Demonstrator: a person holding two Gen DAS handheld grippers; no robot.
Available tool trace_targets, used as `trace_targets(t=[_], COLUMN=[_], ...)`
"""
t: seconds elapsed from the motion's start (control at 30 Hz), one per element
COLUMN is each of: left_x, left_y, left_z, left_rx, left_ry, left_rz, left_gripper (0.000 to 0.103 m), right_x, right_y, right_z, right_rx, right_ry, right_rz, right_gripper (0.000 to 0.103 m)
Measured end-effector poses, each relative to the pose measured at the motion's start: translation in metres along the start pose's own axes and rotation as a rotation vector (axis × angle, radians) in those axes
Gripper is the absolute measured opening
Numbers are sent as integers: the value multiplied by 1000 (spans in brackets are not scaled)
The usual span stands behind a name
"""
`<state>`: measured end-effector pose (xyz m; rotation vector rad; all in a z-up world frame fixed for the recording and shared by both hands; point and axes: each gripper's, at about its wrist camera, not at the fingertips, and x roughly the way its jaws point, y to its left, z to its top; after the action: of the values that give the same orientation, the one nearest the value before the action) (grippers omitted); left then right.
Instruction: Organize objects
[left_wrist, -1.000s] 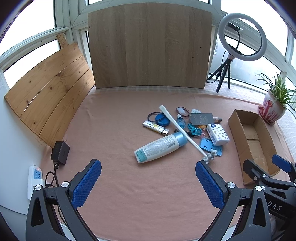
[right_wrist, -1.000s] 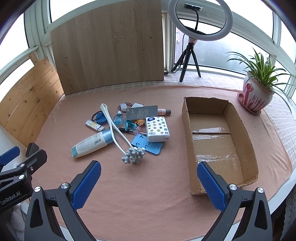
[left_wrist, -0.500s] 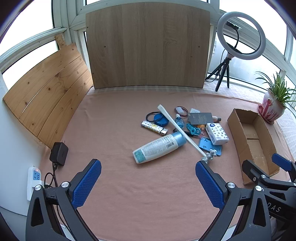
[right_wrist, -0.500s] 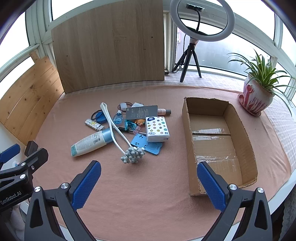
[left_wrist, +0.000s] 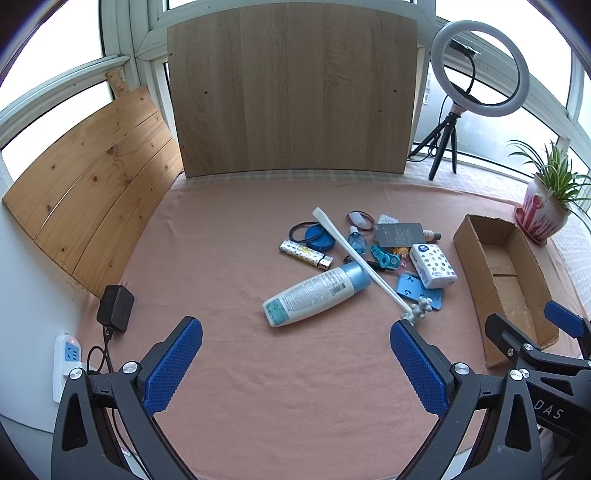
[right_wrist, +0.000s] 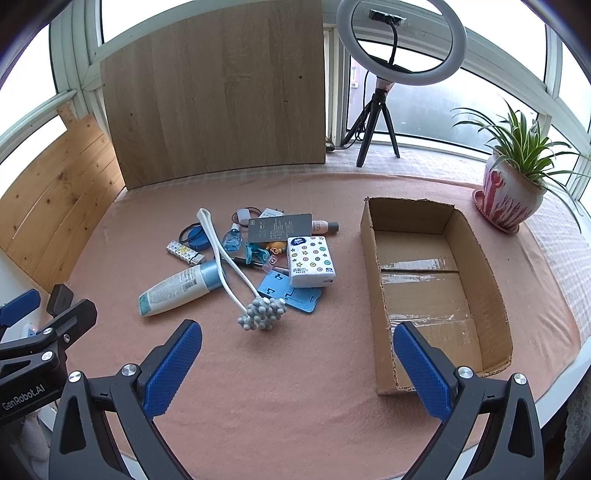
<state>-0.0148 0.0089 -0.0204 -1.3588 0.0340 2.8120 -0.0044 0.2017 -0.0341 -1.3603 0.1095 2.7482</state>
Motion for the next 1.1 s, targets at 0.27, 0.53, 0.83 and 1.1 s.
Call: trace_targets(t=[0.27, 0.53, 0.83, 1.1], left_x=[2, 13, 46, 81], left_y=[0, 3, 25, 34], left_z=[1, 1, 2, 4], left_rx=[2, -1, -22, 40], left_ry=[4, 21, 58, 82], left_rz=[-2, -4, 20, 11], left_gripper=[103, 103, 103, 102], right_x=[4, 12, 26, 43], right_y=[0, 0, -12, -22], right_z=[0, 0, -1, 0], right_rx=[-5, -14, 7, 33], right_ry=[15, 25, 32, 86], right_rz=[15, 10, 15, 70], right_gripper=[103, 103, 102, 79])
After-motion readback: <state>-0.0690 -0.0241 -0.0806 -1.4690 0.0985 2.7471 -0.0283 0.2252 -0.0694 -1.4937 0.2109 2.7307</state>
